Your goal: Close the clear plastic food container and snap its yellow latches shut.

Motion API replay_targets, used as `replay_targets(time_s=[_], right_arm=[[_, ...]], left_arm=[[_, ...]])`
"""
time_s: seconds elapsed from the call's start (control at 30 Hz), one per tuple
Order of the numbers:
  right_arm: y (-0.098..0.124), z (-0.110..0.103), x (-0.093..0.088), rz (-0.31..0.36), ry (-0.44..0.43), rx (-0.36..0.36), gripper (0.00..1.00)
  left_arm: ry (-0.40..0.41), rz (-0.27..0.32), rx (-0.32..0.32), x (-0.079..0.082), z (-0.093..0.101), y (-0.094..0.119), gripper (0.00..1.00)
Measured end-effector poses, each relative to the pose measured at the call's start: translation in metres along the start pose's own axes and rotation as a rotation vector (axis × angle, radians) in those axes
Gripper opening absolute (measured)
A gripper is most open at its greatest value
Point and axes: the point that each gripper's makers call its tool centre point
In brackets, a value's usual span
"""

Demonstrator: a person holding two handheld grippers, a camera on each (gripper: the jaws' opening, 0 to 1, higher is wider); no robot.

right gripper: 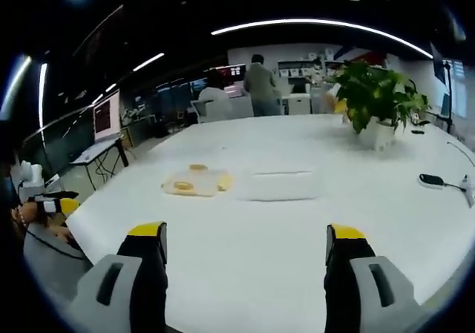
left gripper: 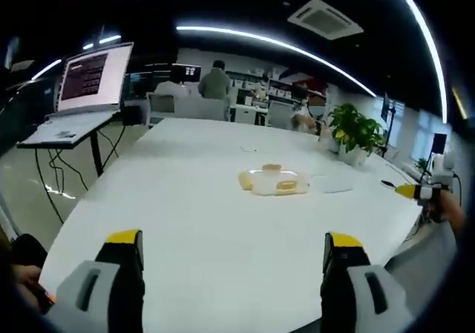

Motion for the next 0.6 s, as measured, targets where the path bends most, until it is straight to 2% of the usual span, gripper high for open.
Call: replay_targets(time_s=[0.13,0.23,0.33,0.4,0.47,0.5,0.53,0.6], right_arm=[[0.001,-0.002,0.0,-0.01,0.049,-0.018,0.85],[0.0,-0.004,0.001,-0.008,0.072,-0.014,0.83],[-0.003,-0.015,0.006,0.003,0.105,0.041,0.81],[-0.005,-0.024,0.006,-0.009,0.133,0.087,0.8],[-0.01,-0.031,0.006,-0.023,0.2,0.126,0.79],[-0.014,-0.03,0.003,-0.042,0.26,0.127,0.78],[-0.017,-0.029,0.001,-0.061,0.283,0.126,0.78],[-0.027,-0.036,-0.006,-0.127,0.3,0.189,0.79]], left_arm=[[0.016,0.022,-0.032,0.004,0.003,0.0,0.98],[0.017,-0.003,-0.035,-0.001,0.003,-0.002,0.98],[-0.006,-0.058,-0.049,-0.008,0.004,-0.007,0.99],[-0.029,-0.147,0.001,-0.02,-0.004,-0.007,0.99],[-0.06,-0.156,0.004,-0.02,-0.005,-0.011,0.99],[-0.075,-0.166,0.003,-0.02,-0.005,-0.011,0.99],[-0.088,-0.174,0.002,-0.017,-0.006,-0.013,0.99],[-0.122,-0.158,0.009,-0.005,-0.009,-0.018,0.99]])
Point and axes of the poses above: the point that each gripper's makers call its tool centre point, and the gripper's own axes: y roughly backward along the fingers, z roughly to its right, x roughly out of its top, and after that the axes turned 3 degrees about -x, right-handed
